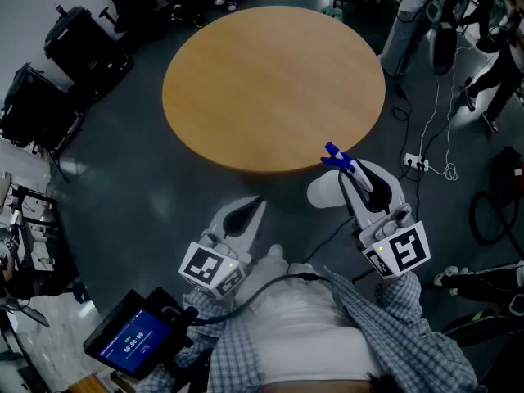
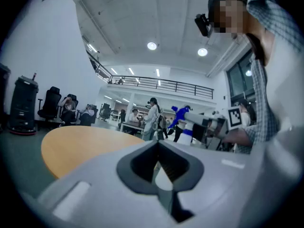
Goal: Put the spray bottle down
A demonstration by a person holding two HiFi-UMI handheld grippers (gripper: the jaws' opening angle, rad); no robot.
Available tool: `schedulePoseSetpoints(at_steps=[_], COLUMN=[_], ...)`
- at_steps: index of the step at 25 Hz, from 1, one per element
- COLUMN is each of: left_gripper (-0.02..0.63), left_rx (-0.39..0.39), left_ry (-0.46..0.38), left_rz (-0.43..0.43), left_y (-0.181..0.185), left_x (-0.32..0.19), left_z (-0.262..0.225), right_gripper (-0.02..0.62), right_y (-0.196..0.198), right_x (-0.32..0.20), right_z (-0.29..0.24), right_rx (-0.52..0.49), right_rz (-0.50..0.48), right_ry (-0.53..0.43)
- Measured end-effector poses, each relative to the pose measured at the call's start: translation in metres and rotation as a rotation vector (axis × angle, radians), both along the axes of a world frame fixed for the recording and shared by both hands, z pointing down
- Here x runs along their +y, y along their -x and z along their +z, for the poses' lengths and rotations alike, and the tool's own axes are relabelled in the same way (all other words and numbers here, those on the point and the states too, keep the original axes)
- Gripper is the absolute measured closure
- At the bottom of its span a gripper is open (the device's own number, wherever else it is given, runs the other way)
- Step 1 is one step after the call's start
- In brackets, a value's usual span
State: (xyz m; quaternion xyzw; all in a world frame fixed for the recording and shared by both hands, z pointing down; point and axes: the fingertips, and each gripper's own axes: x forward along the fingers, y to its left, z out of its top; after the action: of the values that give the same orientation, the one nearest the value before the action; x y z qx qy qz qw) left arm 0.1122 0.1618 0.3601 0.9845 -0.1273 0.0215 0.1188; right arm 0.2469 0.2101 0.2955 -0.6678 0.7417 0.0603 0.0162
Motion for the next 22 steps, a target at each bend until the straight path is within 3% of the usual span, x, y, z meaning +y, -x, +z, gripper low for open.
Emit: schedulePoseSetpoints(at_steps=[15, 22], left_gripper=[0.604, 0.604], left_rx=[-0.013, -0.046], left_ry=[-0.019, -0.031], left_rz=[-0.011, -0.094], left_y=[-0.015, -0.009], left_x=[-0.006, -0.001], left_z=[-0.006, -0.014], right_gripper=[0.503, 0.503], right_y=[-0.015, -0.016], right_x=[-0.017, -0.025], right_z=[-0.007, -0.011], right_rx=[-0.015, 0.006], right_rz=[-0.034, -0.115], right_ry=[0.015, 0.022])
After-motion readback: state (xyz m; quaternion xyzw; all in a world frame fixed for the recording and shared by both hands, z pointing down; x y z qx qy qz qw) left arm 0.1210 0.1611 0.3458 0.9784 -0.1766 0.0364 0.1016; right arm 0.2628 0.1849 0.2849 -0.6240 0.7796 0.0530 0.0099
